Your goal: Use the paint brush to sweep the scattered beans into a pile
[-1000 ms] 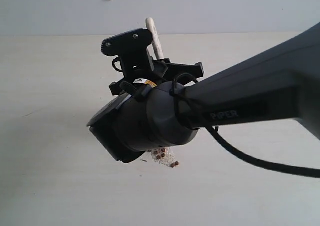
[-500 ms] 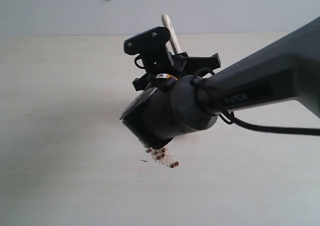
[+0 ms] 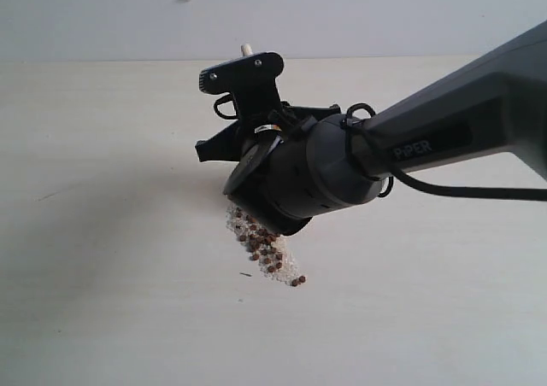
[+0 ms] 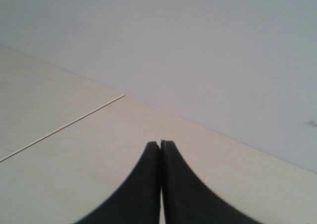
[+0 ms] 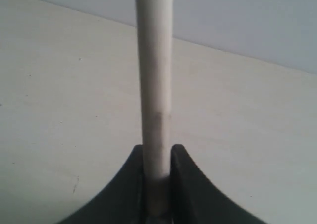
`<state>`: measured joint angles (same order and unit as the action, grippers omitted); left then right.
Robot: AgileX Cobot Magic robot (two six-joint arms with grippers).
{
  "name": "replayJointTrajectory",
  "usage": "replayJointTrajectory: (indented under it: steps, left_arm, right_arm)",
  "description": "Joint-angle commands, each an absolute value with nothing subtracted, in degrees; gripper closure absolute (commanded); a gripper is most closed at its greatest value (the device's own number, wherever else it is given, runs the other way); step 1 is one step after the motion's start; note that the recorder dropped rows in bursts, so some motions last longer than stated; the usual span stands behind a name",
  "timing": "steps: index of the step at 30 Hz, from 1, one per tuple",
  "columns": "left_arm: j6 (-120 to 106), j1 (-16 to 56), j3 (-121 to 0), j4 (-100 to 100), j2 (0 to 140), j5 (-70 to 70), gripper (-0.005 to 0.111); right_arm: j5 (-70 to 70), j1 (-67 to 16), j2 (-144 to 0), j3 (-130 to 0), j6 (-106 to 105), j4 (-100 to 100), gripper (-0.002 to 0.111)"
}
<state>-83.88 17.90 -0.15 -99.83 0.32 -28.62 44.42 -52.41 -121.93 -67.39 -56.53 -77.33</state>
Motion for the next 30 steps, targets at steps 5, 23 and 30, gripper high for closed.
replayJointTrajectory:
  steps: [5,23,30]
  left_arm:
    - [-83.7,18.3,0.0,-99.9,0.0,-28.7,0.107]
    - [-83.7,18.3,0.0,-99.9,0.0,-28.7,0.107]
    - [-83.7,18.3,0.0,-99.9,0.0,-28.7,0.107]
  right_arm:
    - [49.6,-54.0,-116.8,-67.2,-64.6,-85.7,0.108]
    - [70.0,-72.5,-116.4,-60.8,-65.2,-99.9,0.108]
    - [70.0,-73.6,-116.9,-60.4,-59.6,-99.9,0.108]
